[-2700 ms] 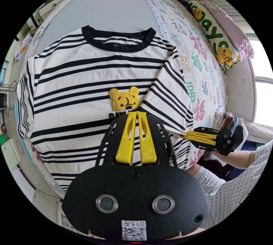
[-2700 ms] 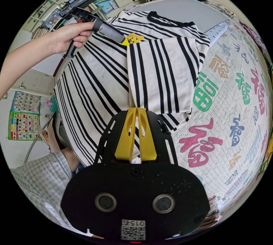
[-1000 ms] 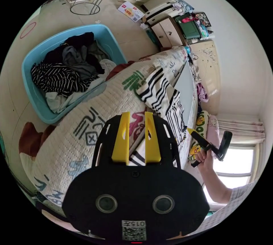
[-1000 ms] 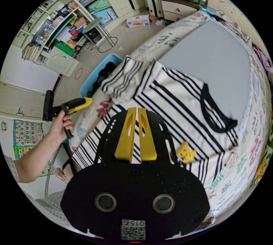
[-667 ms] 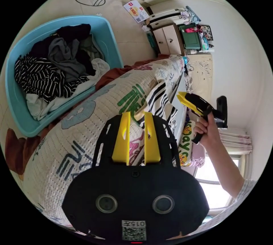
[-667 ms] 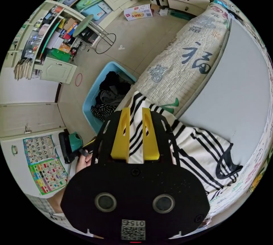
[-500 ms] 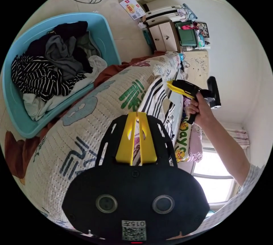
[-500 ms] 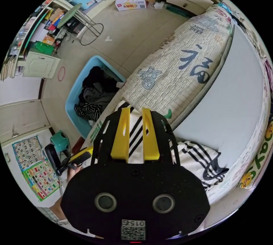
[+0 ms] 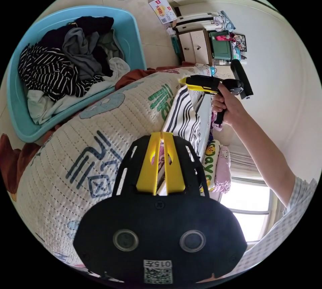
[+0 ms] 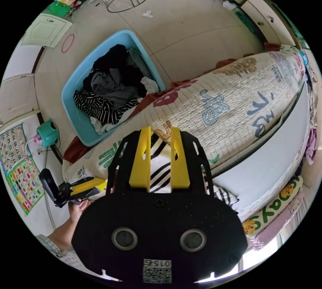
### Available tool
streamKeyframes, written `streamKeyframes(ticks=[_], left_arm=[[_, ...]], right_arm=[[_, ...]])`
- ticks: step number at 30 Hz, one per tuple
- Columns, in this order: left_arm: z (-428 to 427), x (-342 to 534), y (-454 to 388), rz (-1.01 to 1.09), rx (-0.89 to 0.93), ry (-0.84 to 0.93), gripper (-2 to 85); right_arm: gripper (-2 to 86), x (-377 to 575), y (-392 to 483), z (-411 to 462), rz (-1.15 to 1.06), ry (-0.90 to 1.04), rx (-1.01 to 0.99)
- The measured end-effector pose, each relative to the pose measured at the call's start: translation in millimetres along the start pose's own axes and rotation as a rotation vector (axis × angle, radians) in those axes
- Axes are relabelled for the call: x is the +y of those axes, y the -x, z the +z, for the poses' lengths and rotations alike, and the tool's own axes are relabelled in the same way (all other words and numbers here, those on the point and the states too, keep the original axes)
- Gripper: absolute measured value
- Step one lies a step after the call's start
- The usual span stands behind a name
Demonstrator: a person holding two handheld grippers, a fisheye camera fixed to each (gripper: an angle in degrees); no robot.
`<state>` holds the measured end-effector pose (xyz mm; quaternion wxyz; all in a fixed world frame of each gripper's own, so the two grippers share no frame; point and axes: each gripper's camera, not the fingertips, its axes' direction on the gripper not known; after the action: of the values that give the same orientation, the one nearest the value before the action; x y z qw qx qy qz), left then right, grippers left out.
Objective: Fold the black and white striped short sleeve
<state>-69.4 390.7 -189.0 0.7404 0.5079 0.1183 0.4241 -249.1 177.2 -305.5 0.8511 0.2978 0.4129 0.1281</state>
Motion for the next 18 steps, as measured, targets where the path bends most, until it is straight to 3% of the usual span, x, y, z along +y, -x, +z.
streamKeyframes(ticks=[8,18], left_arm=[[17.3,-3.2,0.9,-0.008,0.01,-0.001,-0.3],[3.5,-14.0,-68.3,0.212,-0.025,-0.053,-0.3]], right_arm=[[2.2,-10.0,12.4,11.5,-0.036,0.15,0.033],[-0.1,81.7,-34.0,-66.2,-0.017,-0.172,-0.034]])
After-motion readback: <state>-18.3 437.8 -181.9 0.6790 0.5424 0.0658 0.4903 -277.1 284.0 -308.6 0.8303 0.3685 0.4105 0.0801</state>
